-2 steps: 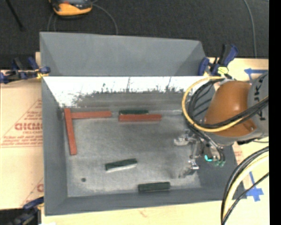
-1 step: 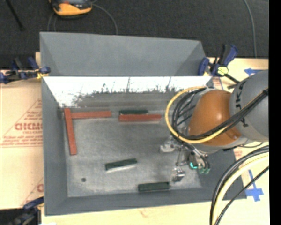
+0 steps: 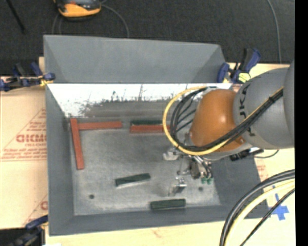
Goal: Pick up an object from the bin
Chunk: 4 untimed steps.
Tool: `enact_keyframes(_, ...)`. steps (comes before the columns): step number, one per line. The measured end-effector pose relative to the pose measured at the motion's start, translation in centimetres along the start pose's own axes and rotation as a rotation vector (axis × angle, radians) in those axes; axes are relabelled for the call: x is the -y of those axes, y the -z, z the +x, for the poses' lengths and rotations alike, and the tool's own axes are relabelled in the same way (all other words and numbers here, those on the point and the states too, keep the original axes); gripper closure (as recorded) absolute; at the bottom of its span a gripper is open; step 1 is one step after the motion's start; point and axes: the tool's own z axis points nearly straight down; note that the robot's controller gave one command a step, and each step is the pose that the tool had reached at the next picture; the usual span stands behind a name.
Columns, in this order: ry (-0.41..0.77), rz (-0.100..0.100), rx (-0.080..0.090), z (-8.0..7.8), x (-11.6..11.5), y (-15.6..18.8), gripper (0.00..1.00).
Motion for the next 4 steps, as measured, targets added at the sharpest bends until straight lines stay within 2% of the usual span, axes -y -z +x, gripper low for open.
enact_keyframes(1, -0.034, -0.004, 0.002, -0.1, -4.0, 0.1, 0.00)
enact_keyframes(2, -0.042, -0.003, 0.001, -0.2, -4.1, -0.2, 0.00)
enact_keyframes(3, 0.132, -0.001, 0.002, -1.1, -3.9, -0.9, 0.00)
enact_keyframes(4, 0.078, -0.001, -0.010, -4.4, -11.2, -2.9, 1.00)
